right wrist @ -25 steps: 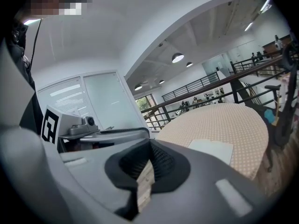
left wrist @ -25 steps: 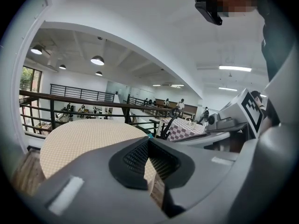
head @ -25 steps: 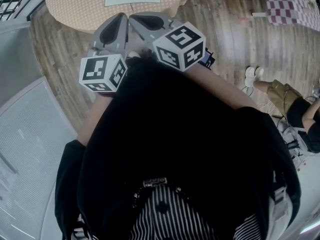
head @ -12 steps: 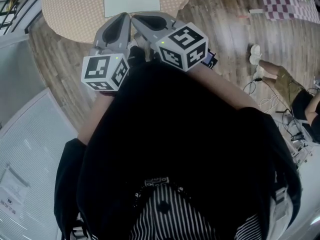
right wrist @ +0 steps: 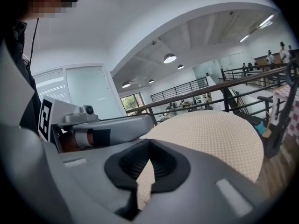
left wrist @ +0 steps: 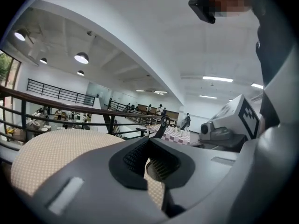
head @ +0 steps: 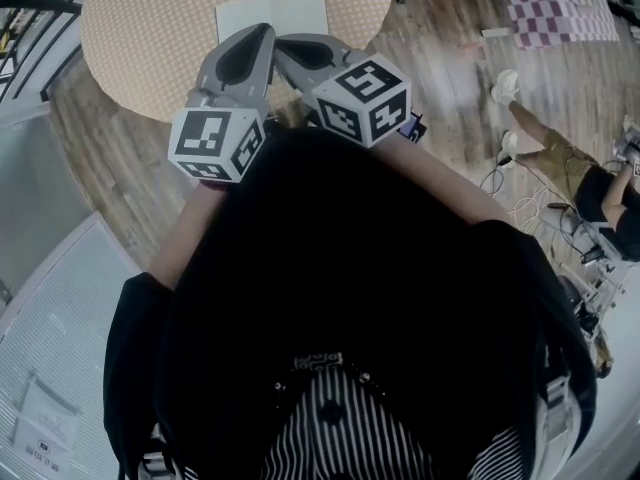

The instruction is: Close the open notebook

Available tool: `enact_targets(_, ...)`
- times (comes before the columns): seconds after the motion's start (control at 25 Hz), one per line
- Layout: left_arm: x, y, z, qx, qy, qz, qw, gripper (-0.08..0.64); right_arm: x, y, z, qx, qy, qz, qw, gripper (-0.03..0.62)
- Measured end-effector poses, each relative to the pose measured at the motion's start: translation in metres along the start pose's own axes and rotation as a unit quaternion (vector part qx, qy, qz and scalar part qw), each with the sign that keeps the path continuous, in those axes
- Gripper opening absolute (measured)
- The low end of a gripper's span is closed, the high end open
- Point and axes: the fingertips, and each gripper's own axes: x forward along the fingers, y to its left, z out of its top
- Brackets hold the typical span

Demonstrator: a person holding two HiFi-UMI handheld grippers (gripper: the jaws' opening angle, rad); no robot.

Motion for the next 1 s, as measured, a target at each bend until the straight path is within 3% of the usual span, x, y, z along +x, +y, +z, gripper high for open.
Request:
enact_targets(0.24, 0.005, 0.045, 0.019, 0.011, -0.005, -0.016, 0.9998, -0.011, 0.042, 0.005, 0.022, 0.003, -0.002, -0.013, 1.000, 0.000)
enact_targets(0.52, 0.010, 0.075, -0.001, -0.007, 0.027, -0.043, 0.9987, -0.012, 0.061, -0.017, 0.019, 0.049, 0.000, -0.071, 0.996, 0.000)
enact_targets(0.64, 0.008, 0.077, -0.010, -0.017, 0.038, -0.070, 0.9967, -0.011, 0.064, -0.018, 0.015, 0.050, 0.003, -0.095, 0.994, 0.000)
enact_targets(0.8, 0.016, 0.067, -0.011, -0.001, 0.043, -0.107, 0.9933, -0.012, 0.058, -0.029, 0.014, 0.058, 0.002, -0.122, 0.991, 0.000)
enact_targets(1.0, 0.031, 0.064, -0.017, 0.009, 0.059, -0.111, 0.9921, -0.011, 0.067, -0.044, 0.004, 0.081, 0.017, -0.114, 0.990, 0.000)
